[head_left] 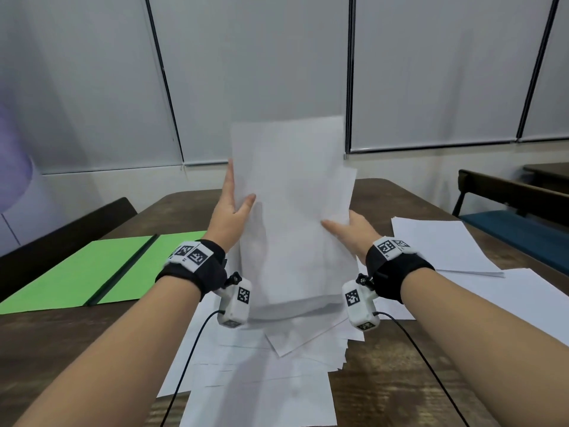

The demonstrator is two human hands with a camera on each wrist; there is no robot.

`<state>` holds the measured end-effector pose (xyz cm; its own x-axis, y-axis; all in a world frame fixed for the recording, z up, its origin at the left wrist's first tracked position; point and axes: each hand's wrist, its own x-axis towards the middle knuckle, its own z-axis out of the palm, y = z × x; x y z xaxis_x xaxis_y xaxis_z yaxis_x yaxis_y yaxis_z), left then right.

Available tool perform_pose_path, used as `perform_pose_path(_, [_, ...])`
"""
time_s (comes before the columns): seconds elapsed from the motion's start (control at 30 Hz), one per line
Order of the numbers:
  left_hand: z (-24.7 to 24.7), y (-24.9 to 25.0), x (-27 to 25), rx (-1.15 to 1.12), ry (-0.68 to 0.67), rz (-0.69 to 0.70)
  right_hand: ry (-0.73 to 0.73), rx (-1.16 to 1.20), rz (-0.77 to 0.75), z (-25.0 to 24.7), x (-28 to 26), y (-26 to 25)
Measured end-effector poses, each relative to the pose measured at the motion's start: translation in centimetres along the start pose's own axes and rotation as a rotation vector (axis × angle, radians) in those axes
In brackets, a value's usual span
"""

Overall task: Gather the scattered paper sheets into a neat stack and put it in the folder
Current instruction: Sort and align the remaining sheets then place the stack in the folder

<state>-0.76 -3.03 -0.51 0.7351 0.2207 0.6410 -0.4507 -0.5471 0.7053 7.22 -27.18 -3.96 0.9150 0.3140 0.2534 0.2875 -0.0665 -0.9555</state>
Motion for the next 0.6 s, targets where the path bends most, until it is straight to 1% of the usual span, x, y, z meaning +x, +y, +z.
perform_pose_path(0.07, [0.2,0.1,0.0,0.036,0.025,0.034,0.076,0.034,-0.011,0.3,-0.1,-0.1])
perform_pose_path(0.2, [0.0,2.7,0.9,-0.008,0.232,0.105,0.156,0.113,-0.159,0.7,0.0,-3.5])
perform_pose_path(0.3, [-0.3,5.7,2.1,-0.092,0.312,0.173,0.174,0.209,-0.236,1.3,0.7,-6.3])
perform_pose_path(0.4, [0.1,7.4,3.1,-0.144,0.32,0.211,0.162,0.27,-0.308,2.4,0.8,-8.3])
perform_pose_path(0.47, [0.5,6.6,3.2,-0.155,0.29,0.173,0.119,0.262,-0.313,3.0,0.6,-8.6])
perform_pose_path(0.53, [0.8,4.7,2.8,-0.096,0.239,0.096,0.078,0.238,-0.256,3.5,0.5,-7.5])
perform_pose_path(0.6, [1.0,2.5,2.0,-0.028,0.188,0.021,0.081,0.193,-0.149,3.7,0.9,-5.4])
